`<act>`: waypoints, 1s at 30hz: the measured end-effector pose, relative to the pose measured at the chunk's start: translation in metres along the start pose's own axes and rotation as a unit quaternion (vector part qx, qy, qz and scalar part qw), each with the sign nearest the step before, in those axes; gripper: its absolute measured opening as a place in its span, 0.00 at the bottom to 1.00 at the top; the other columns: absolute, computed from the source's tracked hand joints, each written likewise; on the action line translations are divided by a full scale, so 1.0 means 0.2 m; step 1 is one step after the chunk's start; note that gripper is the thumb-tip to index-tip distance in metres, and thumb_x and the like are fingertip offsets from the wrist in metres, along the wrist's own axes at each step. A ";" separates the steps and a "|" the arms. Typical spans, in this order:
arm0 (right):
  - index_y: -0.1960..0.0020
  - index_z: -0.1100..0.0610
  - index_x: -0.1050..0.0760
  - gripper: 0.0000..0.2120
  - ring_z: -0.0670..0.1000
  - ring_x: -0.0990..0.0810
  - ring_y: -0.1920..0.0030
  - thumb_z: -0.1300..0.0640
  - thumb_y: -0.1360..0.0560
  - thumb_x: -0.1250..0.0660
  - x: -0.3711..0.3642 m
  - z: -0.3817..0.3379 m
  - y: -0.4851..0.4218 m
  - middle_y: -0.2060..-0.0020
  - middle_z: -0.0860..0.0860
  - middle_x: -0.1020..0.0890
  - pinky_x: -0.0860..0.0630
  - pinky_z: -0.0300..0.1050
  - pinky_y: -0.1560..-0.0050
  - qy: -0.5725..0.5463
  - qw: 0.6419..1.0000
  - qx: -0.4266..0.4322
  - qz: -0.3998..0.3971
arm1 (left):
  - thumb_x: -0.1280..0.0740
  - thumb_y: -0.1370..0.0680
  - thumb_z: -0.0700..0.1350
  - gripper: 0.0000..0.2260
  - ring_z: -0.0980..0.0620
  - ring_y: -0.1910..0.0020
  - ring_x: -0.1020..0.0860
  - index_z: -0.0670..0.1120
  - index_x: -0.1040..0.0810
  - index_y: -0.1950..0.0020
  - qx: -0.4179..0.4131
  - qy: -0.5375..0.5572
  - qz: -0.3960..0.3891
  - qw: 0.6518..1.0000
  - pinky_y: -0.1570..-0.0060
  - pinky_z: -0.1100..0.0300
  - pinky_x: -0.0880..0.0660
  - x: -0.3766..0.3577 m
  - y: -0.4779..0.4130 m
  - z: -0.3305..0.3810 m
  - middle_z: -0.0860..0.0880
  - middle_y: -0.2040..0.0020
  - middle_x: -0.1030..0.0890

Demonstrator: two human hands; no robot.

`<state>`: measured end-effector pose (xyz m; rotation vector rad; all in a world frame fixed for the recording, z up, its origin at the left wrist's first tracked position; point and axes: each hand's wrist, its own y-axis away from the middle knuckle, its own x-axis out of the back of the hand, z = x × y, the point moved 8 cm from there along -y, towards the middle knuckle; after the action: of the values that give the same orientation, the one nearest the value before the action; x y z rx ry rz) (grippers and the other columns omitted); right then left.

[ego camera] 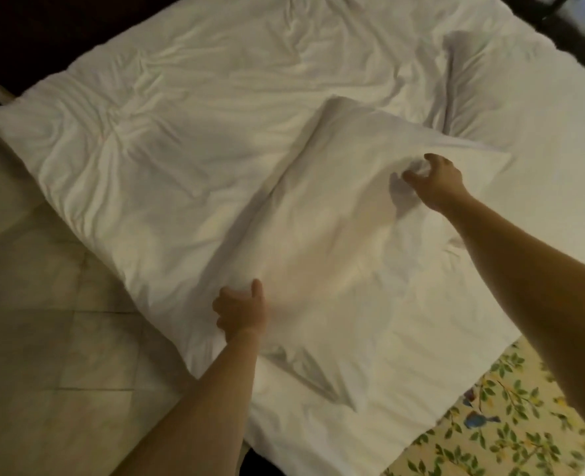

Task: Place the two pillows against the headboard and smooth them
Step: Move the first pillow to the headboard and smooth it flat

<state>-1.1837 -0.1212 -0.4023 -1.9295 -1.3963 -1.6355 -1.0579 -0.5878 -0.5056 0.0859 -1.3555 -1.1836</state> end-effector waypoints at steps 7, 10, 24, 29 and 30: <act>0.26 0.54 0.33 0.34 0.64 0.32 0.28 0.33 0.24 0.39 -0.06 0.00 -0.27 0.27 0.58 0.29 0.35 0.66 0.30 0.077 0.997 0.012 0.020 | 0.22 0.35 0.70 0.58 0.32 0.27 0.30 0.40 0.43 0.19 0.163 0.198 0.014 0.967 0.31 0.43 0.30 -0.15 -0.05 -0.22 0.35 0.23 0.35; 0.22 0.55 0.40 0.38 0.63 0.37 0.24 0.33 0.24 0.41 -0.06 0.02 -0.37 0.23 0.58 0.33 0.40 0.66 0.27 0.084 0.996 -0.013 0.030 | 0.22 0.43 0.75 0.65 0.35 0.27 0.28 0.35 0.40 0.20 0.171 0.244 0.005 0.955 0.29 0.45 0.28 -0.22 -0.08 -0.26 0.35 0.25 0.29; 0.30 0.60 0.24 0.32 0.65 0.33 0.29 0.36 0.20 0.42 -0.15 0.09 -0.44 0.31 0.62 0.28 0.37 0.63 0.32 0.220 0.975 -0.007 0.011 | 0.16 0.51 0.69 0.63 0.45 0.32 0.22 0.40 0.29 0.23 0.180 0.397 -0.057 0.898 0.28 0.49 0.28 -0.35 -0.16 -0.33 0.45 0.29 0.21; 0.45 0.64 0.20 0.21 0.68 0.22 0.42 0.47 0.18 0.41 -0.02 0.03 -0.29 0.43 0.66 0.20 0.30 0.54 0.47 0.098 0.992 0.021 0.076 | 0.13 0.50 0.65 0.57 0.47 0.38 0.18 0.42 0.25 0.27 0.148 0.446 -0.059 0.881 0.31 0.47 0.24 -0.26 -0.09 -0.28 0.50 0.35 0.18; 0.44 0.63 0.20 0.20 0.69 0.20 0.44 0.47 0.18 0.41 0.00 0.02 -0.24 0.45 0.67 0.19 0.30 0.53 0.50 0.075 0.994 0.007 0.074 | 0.13 0.46 0.63 0.55 0.47 0.36 0.20 0.42 0.27 0.25 0.139 0.448 -0.059 0.881 0.30 0.48 0.25 -0.23 -0.07 -0.27 0.52 0.35 0.20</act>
<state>-1.2185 -0.0933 -0.4211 -1.8147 -1.1751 -1.6566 -1.0140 -0.5935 -0.5640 0.8323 -0.6730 -0.8473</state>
